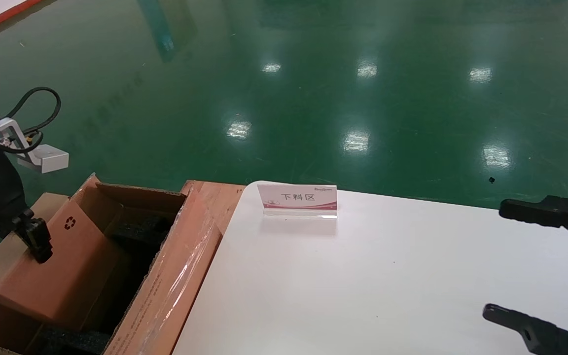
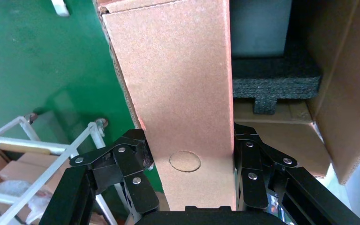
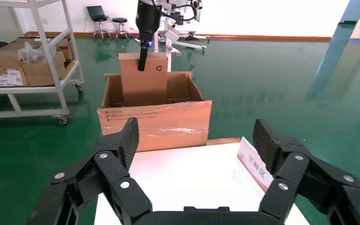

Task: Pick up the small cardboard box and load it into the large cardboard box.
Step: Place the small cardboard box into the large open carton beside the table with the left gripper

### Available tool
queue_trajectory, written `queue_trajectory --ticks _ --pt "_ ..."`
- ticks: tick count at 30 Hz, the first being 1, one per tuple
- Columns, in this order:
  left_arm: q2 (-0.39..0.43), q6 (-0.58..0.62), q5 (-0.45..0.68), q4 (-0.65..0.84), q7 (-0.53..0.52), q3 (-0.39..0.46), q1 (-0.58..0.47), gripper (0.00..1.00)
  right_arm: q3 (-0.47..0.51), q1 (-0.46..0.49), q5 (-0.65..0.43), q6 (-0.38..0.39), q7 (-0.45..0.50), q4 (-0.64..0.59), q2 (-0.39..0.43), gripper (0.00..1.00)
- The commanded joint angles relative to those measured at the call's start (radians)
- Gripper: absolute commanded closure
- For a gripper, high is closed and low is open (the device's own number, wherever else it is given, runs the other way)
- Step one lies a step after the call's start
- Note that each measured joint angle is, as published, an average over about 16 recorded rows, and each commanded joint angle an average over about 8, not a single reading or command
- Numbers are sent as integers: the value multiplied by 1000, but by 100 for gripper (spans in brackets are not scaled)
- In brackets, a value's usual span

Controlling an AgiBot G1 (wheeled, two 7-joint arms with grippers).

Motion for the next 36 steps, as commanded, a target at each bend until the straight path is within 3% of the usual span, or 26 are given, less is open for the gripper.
queue_trajectory --ticks 1,36 --pt "5 5 -1 22 8 1 17 100 0 0 0 0 0 0 0 0" --pt "36 -20 -27 188 92 -14 164 100 -2 0 2 1 -1 0 1 0"
